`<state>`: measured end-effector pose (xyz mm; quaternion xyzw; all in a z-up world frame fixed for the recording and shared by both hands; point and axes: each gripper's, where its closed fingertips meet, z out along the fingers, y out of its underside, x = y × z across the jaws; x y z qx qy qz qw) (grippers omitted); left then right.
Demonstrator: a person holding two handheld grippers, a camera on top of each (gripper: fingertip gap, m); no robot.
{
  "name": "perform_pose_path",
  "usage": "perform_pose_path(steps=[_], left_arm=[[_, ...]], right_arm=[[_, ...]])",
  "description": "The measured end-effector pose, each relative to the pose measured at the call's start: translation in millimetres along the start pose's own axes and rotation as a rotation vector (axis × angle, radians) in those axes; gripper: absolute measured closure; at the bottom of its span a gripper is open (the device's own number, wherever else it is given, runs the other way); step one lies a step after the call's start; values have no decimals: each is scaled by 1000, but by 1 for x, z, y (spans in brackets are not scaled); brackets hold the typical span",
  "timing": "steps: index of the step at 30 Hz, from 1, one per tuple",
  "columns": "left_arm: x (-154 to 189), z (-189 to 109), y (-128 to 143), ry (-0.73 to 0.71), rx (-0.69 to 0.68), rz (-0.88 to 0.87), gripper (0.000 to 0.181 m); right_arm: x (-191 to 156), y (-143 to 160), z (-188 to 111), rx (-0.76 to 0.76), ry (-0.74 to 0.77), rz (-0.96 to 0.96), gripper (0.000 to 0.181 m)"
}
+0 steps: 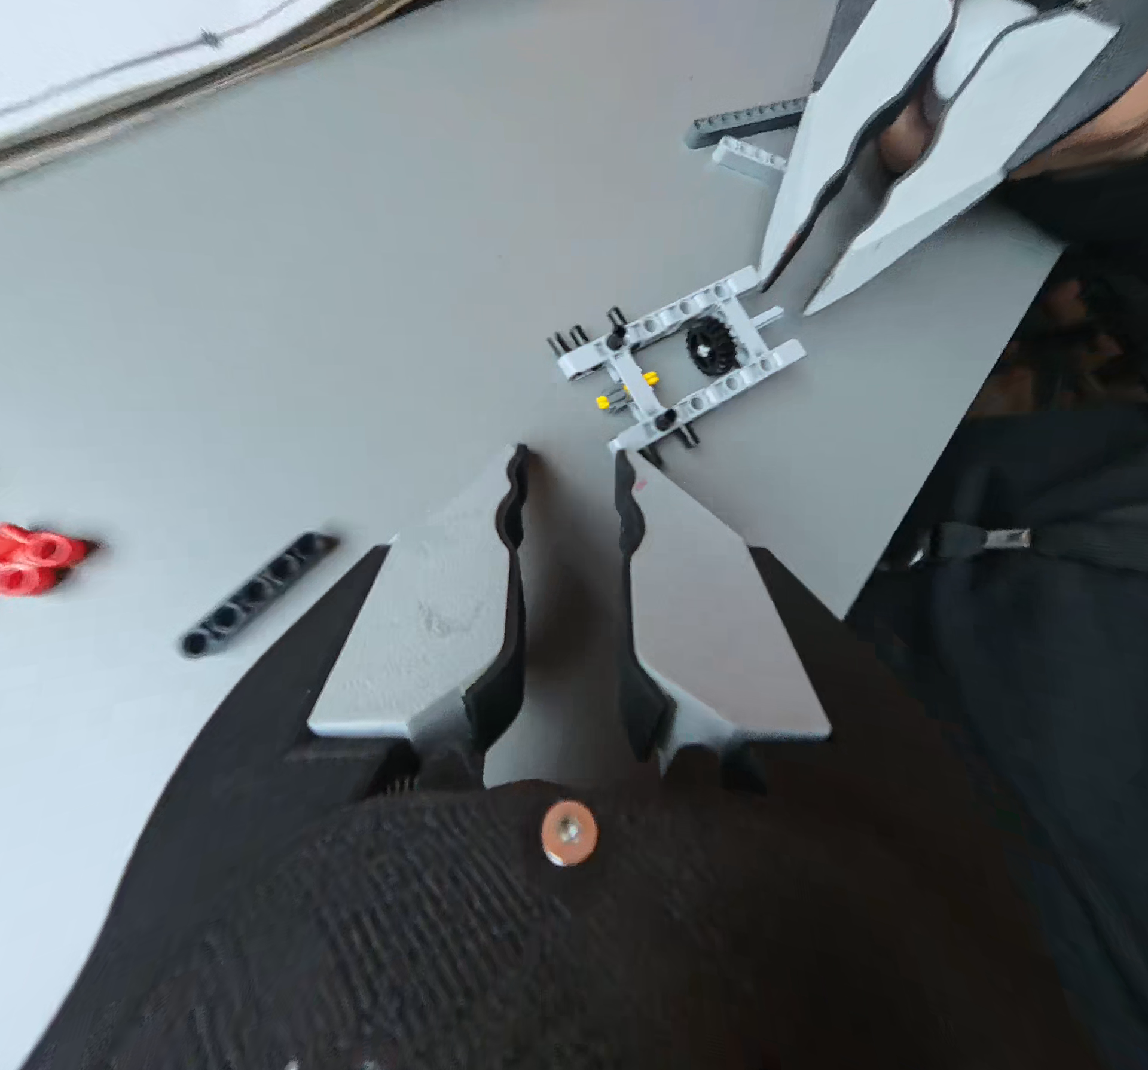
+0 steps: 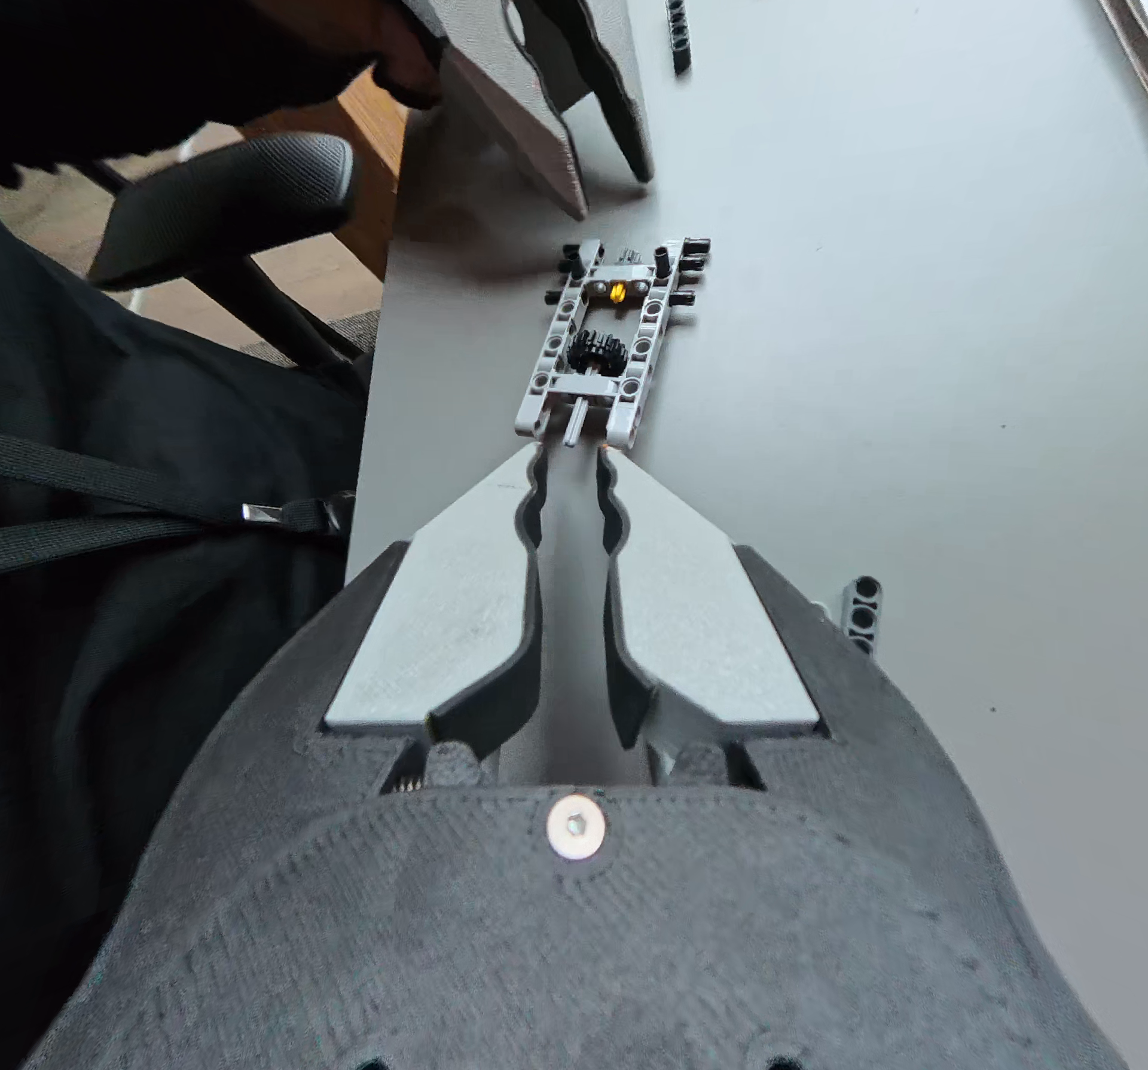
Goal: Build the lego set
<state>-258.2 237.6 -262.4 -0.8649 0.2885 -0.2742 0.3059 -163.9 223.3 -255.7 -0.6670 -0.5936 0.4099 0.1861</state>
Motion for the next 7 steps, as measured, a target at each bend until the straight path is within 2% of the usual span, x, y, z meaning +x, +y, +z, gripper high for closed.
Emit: perform_pose_path(steps=[7], left_arm=[[0,9,-3,122,-84,209,165]], right_arm=[[-1,-7,6,57,-25,108,170]])
